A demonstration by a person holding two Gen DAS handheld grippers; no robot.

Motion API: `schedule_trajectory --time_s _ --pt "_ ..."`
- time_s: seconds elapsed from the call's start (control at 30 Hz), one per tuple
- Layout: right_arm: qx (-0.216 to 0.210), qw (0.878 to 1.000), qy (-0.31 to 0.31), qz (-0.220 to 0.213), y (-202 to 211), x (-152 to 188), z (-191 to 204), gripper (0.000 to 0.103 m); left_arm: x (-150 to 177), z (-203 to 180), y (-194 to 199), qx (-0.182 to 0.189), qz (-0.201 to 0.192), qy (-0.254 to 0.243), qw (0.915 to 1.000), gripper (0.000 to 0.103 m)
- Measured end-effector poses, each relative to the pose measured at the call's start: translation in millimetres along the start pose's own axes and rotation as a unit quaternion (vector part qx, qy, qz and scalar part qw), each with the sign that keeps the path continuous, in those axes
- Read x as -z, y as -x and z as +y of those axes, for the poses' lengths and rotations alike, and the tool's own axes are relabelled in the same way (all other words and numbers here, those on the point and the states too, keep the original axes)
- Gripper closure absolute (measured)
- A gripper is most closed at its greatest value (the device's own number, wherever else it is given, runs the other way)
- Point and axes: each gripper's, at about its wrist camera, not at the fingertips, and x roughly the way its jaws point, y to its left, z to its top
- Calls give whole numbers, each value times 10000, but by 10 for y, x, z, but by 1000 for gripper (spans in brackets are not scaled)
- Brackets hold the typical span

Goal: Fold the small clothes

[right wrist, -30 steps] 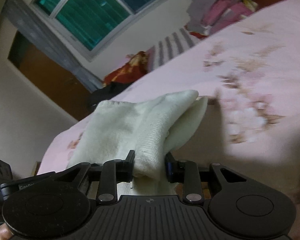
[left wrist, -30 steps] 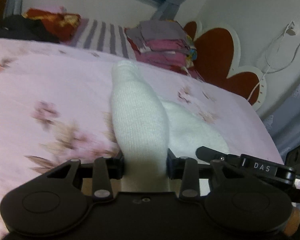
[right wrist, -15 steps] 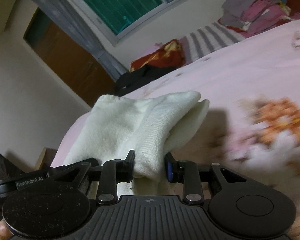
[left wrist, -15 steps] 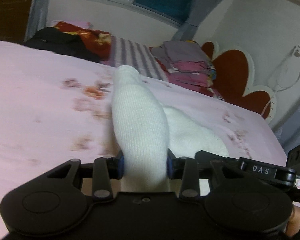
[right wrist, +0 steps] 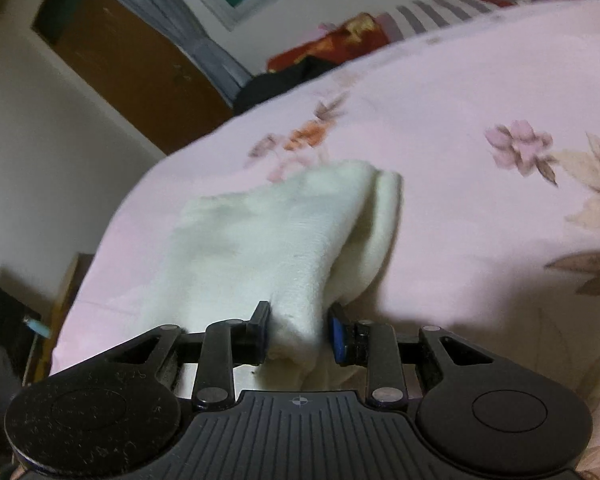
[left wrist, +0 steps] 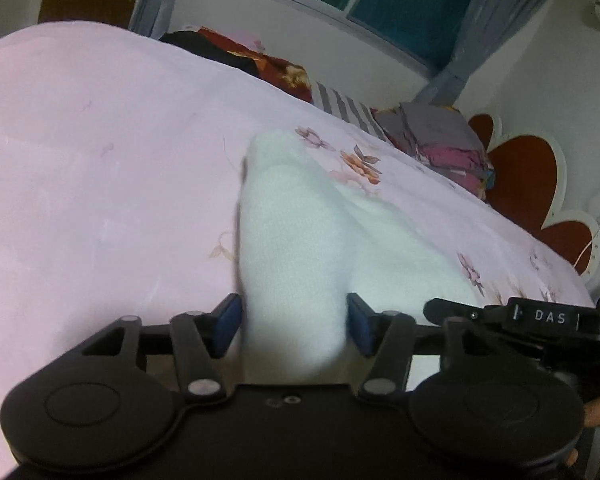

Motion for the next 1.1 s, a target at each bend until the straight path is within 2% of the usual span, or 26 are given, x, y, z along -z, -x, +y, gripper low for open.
schedule_trajectory --time_s 0.03,0.07,0.13,0.2,0.23,0.33,0.47,0.57,0.7,0.8,0.9,0.93,0.97,1.1 --pt "-21 10000 -58 5 -11 5 -17 72 -10 22 1 5 2 -20 10000 43" --pt "-10 9999 -136 6 -13 6 -51 65 -24 18 -1 -1 17 -69 10000 42" --pt "190 9996 -177 -74 15 16 -96 58 -76 24 17 -51 88 -156 9998 36" --pt "310 9994 -76 -98 48 49 -45 58 -126 63 56 -97 126 -243 9996 32" --pt "421 9990 64 -127 62 70 11 58 -131 72 72 -116 134 -250 9995 31" --pt "666 9971 274 -239 79 133 131 68 -118 90 118 -96 135 -328 9993 31" --pt "649 9974 -104 -296 123 194 76 68 -152 86 263 -152 29 -444 9989 33" --pt "756 9966 67 -324 190 125 186 67 -229 70 402 -112 -125 -534 9984 34" --pt "898 9927 460 -659 394 2 392 67 -375 -27 457 18 -326 -647 9974 39" --pt "1079 9874 788 -850 355 -134 521 68 -468 -131 321 57 -334 -847 9958 46" --pt "1131 9846 1033 -846 139 -239 602 70 -546 -166 67 35 -121 -875 9961 52" --pt "1148 9841 1076 -825 75 -260 622 78 -560 -173 -17 -1 -81 -895 9960 52" --pt "1178 9837 1102 -797 -8 -285 634 80 -554 -172 -63 -41 -70 -926 9957 52" --pt "1380 9802 1249 -674 -287 -308 608 81 -551 -104 -227 -226 37 -1028 9944 52"
